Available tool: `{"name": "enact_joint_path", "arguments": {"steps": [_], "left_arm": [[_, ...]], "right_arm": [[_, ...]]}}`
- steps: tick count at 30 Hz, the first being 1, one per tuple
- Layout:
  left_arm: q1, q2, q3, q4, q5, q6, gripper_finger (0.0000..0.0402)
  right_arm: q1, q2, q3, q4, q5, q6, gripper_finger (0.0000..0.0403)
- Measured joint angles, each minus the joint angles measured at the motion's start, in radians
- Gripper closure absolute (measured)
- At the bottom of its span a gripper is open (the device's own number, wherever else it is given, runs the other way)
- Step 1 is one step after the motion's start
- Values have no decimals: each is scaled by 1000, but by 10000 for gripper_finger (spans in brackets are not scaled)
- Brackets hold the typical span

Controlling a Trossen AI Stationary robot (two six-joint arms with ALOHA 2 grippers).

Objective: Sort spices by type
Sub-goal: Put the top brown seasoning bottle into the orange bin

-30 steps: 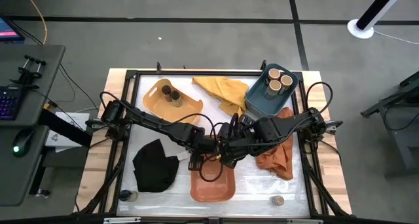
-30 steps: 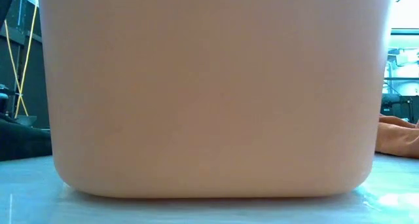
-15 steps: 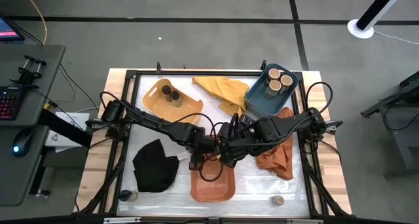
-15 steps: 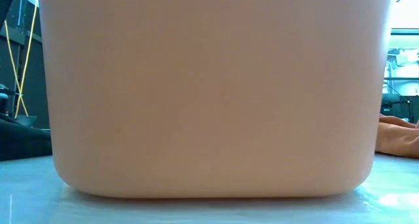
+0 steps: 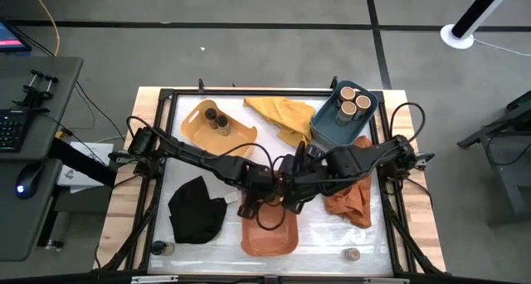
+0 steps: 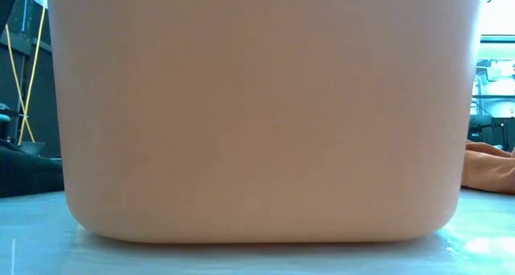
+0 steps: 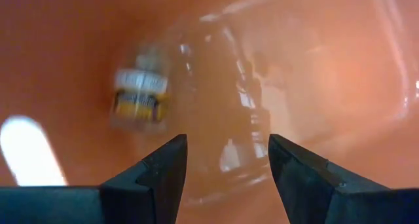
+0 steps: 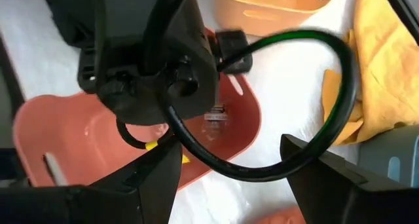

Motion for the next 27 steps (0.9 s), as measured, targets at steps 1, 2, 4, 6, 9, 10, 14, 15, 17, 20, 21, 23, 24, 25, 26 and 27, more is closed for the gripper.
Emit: {"name": "enact_joint_path", "arguments": {"steps": [1,2,4,6,9,10,14,15,17,20,21,23,24,25,26,27], "left_arm": [[-3,0,0,14,3,33,202],[-8,0,0,29,4,64,202],[-17,0,0,67,4,117,202],[-25,0,0,117,4,157,202],[-30,0,0,201,-13,204,202],[-31,2,0,224,-33,209,202],[-11,10,0,241,-96,194,202],[-4,16,0,237,-96,189,202],[6,34,-1,211,-96,172,202],[16,75,-1,205,-93,174,202],[18,89,-2,204,-94,181,202],[19,106,-2,206,-108,187,202],[19,106,-2,205,-111,177,202],[20,106,-2,206,-123,168,202],[19,106,-2,210,-138,167,202],[19,107,-2,213,-146,169,202]], "right_arm": [[2,-11,0,3,0,-1,151],[7,-25,0,4,0,0,151],[13,-56,0,4,12,14,151],[18,-87,0,3,42,46,151],[23,-122,1,3,91,94,151],[24,-128,1,2,104,109,151],[30,-138,1,0,129,140,151],[30,-138,1,0,130,141,151],[31,-138,1,0,129,142,151],[31,-137,1,-1,134,136,151],[31,-137,1,-1,142,134,151],[30,-137,1,-1,149,133,151],[30,-137,1,-1,149,130,151],[30,-137,1,-1,149,125,151],[30,-137,1,-1,150,123,151],[30,-137,1,-2,149,123,151]]}}
